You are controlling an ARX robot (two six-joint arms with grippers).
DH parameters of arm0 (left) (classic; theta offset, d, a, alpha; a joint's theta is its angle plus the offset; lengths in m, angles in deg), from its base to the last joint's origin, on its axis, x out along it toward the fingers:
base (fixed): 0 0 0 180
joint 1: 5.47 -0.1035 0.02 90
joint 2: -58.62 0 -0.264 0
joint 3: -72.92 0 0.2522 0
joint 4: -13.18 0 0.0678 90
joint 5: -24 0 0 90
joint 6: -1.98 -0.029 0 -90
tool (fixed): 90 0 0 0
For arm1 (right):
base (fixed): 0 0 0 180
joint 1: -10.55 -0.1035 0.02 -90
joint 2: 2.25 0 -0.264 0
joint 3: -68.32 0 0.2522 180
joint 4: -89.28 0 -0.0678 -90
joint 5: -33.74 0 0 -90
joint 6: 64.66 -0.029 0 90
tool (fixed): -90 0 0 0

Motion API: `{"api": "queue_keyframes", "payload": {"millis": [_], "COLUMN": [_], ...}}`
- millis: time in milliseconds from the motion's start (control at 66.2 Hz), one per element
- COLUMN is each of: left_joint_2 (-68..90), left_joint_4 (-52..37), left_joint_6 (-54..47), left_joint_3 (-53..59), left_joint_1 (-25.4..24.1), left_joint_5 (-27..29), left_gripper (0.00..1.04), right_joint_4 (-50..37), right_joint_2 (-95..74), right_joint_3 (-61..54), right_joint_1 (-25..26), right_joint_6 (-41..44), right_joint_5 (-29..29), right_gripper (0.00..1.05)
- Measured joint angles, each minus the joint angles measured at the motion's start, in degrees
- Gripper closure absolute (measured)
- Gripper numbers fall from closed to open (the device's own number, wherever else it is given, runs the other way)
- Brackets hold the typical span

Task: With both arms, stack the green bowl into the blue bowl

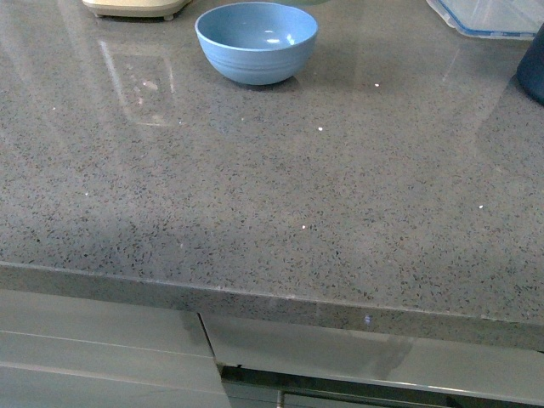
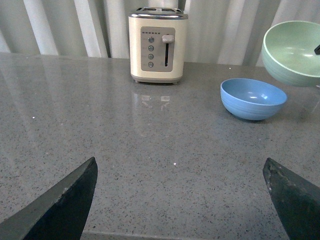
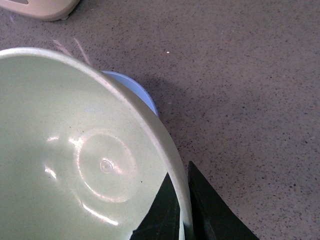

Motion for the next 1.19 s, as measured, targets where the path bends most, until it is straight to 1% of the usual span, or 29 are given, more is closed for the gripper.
{"api": "queue_keyframes", "payload": {"millis": [514,1194], "left_joint_2": [0.0,0.0], "left_joint_4": [0.0,0.0], "left_joint_6": [0.0,0.0], "left_joint_3": [0.0,0.0], "left_joint_1": [0.0,0.0], "left_joint_5": [0.0,0.0], "left_gripper": [0.07,0.07], "right_joint_4": [2.0,4.9], "right_joint_2": [-8.0,-15.0], "right_joint_3": [8.7,18.4], "right_joint_1": [-3.7,-3.3], "right_joint_6": [0.5,1.4], "right_joint_5": [0.3,0.4], "right_gripper": [1.04,1.04]}}
